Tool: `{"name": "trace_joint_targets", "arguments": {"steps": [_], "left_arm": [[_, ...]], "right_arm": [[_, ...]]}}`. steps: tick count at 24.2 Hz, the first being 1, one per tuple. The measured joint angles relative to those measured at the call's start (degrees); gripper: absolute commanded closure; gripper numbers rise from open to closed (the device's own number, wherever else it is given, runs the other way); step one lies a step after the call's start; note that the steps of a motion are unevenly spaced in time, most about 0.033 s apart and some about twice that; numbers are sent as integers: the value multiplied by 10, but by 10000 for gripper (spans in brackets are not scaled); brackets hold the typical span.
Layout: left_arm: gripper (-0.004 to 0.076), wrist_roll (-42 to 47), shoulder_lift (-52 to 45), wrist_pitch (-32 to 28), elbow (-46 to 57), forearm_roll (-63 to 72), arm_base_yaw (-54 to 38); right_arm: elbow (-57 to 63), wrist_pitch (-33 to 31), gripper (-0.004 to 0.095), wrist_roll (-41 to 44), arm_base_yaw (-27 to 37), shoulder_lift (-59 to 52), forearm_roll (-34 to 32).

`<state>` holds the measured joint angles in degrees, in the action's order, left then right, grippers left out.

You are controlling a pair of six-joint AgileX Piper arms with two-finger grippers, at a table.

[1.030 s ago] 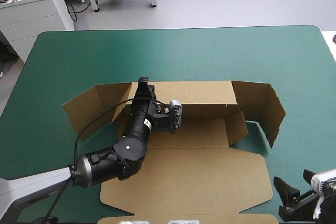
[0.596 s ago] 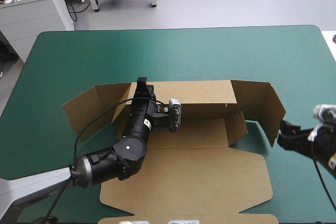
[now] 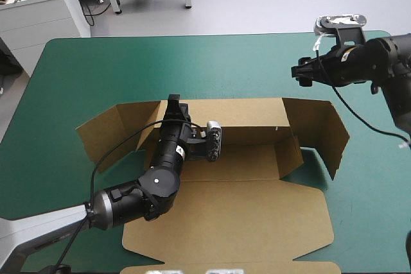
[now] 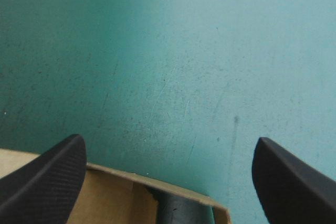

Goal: Fold the box

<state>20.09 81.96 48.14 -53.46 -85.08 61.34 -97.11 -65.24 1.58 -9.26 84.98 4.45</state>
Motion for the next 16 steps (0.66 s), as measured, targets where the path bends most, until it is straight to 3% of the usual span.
{"name": "trace_joint_targets", "arguments": {"steps": [8, 16], "left_arm": [[734, 0, 0, 1, 1, -13, 0], [734, 0, 0, 0, 1, -17, 0]], "right_arm": [[-20, -57, 112, -89, 122, 115, 110], [48, -57, 112, -122, 133, 104, 135]]}}
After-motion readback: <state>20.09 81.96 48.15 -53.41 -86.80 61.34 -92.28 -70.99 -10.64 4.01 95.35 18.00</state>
